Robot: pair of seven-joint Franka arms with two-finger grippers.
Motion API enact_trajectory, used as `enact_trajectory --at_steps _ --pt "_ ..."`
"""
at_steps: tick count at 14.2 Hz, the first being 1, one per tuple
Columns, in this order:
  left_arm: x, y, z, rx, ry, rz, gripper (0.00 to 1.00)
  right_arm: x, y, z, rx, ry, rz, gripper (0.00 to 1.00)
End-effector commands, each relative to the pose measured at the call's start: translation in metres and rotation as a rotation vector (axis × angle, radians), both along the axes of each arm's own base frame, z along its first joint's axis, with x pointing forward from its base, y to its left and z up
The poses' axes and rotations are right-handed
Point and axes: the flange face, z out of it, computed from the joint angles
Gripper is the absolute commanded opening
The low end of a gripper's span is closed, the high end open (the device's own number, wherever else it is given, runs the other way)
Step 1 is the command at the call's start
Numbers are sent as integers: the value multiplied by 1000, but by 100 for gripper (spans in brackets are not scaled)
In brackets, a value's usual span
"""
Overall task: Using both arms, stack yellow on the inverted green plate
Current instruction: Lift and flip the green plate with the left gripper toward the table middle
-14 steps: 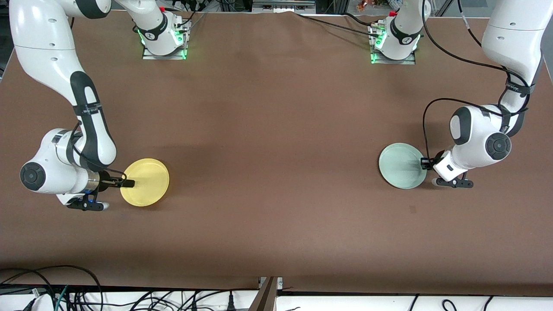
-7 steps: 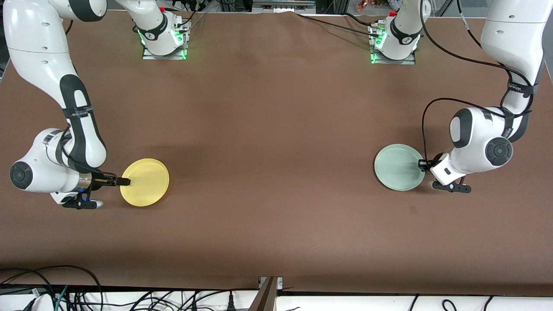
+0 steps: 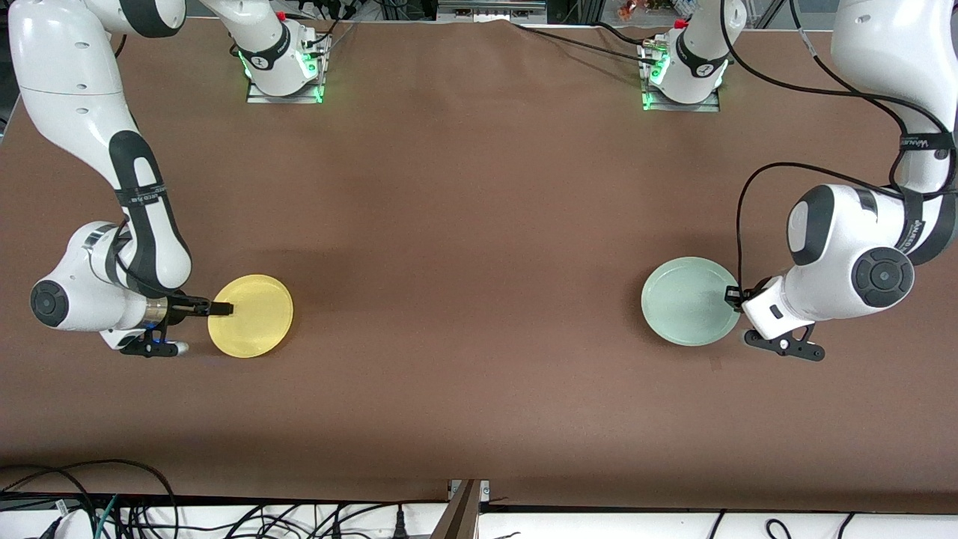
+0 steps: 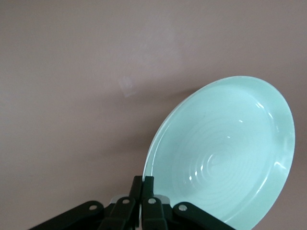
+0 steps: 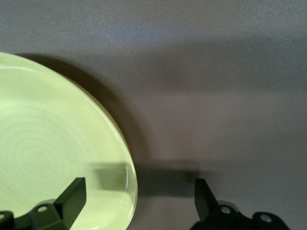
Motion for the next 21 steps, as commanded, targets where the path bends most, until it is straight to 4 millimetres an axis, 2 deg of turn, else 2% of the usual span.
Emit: enact_trajectory --at_steps 1,2,3,5,6,7,9,10,12,13,15,17,18,21 --pt "6 -55 26 56 -27 -46 0 -3 0 3 24 3 5 100" --pt "6 -78 30 92 -51 -64 0 -3 0 4 25 1 4 100" --pt "8 -103 33 136 -83 -75 0 -3 0 5 25 -1 4 89" --pt "8 -158 36 194 -145 -98 0 -3 0 6 25 -2 3 44" --pt "8 -177 37 213 -171 -96 0 -3 0 6 23 -1 -1 29" --pt "7 -195 35 231 -192 -102 0 -2 0 5 23 -1 -4 17" --pt "0 -232 31 279 -236 -135 0 -2 2 5 23 0 -6 3" --pt "-5 -252 29 326 -274 -154 0 -1 2 6 23 -4 -5 0" --pt "-19 -302 22 436 -383 -189 0 1 3 8 26 -9 6 0" --pt "-26 -320 15 460 -421 -170 0 1 4 8 26 -10 9 0" --pt "-33 -337 2 495 -454 -161 0 1 3 9 25 -13 8 0" --pt "-46 -361 4 563 -521 -228 0 4 3 12 25 -20 10 0" --pt "-54 -376 0 602 -559 -254 0 8 3 18 24 -33 12 0" --pt "-65 -395 -9 705 -679 -279 0 15 13 35 35 -52 29 0"
